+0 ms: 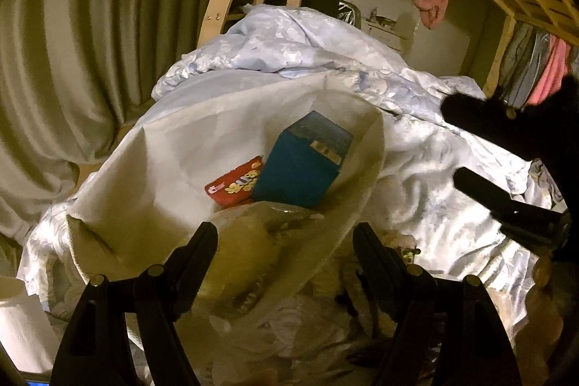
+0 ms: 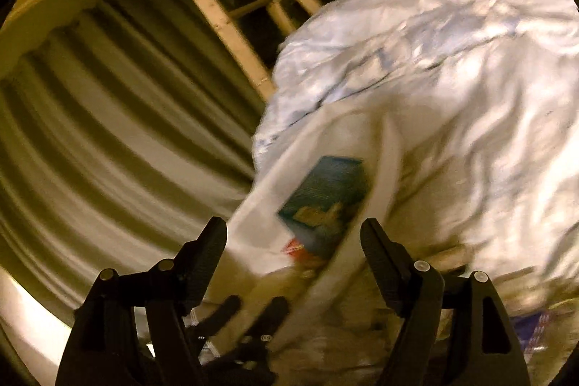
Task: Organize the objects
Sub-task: 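Lower the blue box into the white box and open the right gripper, then move the right gripper down to the dark snack bag, then grasp the dark snack bag with the right gripper, then carry the dark snack bag into the white box and release it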
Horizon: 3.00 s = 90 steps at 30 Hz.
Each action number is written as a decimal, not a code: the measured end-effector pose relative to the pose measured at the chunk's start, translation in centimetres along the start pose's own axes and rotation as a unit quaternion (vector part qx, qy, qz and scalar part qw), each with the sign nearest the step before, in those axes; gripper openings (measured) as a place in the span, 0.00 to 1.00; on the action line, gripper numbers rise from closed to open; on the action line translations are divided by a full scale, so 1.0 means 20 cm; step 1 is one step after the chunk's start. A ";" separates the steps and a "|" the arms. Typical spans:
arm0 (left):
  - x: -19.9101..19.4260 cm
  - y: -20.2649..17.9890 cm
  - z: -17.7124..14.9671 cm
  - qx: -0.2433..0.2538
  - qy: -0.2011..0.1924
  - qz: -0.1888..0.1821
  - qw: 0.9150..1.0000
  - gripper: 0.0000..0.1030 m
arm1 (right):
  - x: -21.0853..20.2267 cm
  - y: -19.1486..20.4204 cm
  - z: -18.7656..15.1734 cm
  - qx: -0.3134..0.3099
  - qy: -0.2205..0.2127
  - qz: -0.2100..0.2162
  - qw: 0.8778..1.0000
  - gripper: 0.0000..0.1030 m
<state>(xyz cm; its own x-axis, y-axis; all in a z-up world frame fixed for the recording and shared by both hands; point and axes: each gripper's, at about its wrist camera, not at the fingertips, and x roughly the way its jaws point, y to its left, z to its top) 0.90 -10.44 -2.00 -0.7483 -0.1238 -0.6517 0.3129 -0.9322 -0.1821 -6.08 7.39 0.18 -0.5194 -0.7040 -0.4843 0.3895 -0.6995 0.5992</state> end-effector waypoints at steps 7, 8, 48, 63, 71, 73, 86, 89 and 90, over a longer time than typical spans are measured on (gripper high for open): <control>-0.03 -0.04 0.00 0.011 -0.002 -0.016 1.000 0.73 | -0.08 -0.05 0.03 -0.037 0.027 -0.059 0.997 0.74; -0.04 -0.06 0.00 0.015 -0.002 -0.017 1.000 0.73 | -0.08 -0.06 0.03 -0.045 0.039 -0.065 0.996 0.74; 0.11 -0.43 -0.15 0.117 0.120 -0.058 0.984 0.73 | -0.04 -0.55 -0.19 0.015 0.326 -0.177 0.929 0.72; 0.24 -0.39 -0.20 0.111 0.156 -0.041 0.981 0.73 | -0.07 -0.54 -0.14 -0.004 0.274 -0.172 0.946 0.15; 0.18 -0.36 -0.16 0.091 0.128 -0.060 0.986 0.73 | -0.27 -0.48 0.02 0.020 0.163 -0.068 0.984 0.03; 0.16 -0.35 -0.14 0.087 0.120 -0.064 0.987 0.73 | -0.32 -0.48 0.05 0.031 0.132 -0.051 0.989 0.01; -0.05 -0.24 -0.02 0.055 0.034 -0.063 0.996 0.73 | -0.34 -0.27 0.09 0.039 0.018 0.087 0.995 0.01; -0.08 -0.17 0.00 0.040 0.020 -0.049 0.998 0.73 | -0.29 -0.20 0.09 0.020 0.014 0.115 0.993 0.01; -0.08 -0.15 0.01 0.037 0.017 -0.040 0.998 0.73 | -0.25 -0.17 0.10 0.016 0.013 0.130 0.991 0.01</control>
<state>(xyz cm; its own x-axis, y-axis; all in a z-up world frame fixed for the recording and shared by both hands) 1.16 -7.50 -0.27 -0.7490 -0.0368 -0.6615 0.2075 -0.9612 -0.1816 -6.29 13.63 1.78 -0.3849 -0.8631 -0.3270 0.4825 -0.4902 0.7258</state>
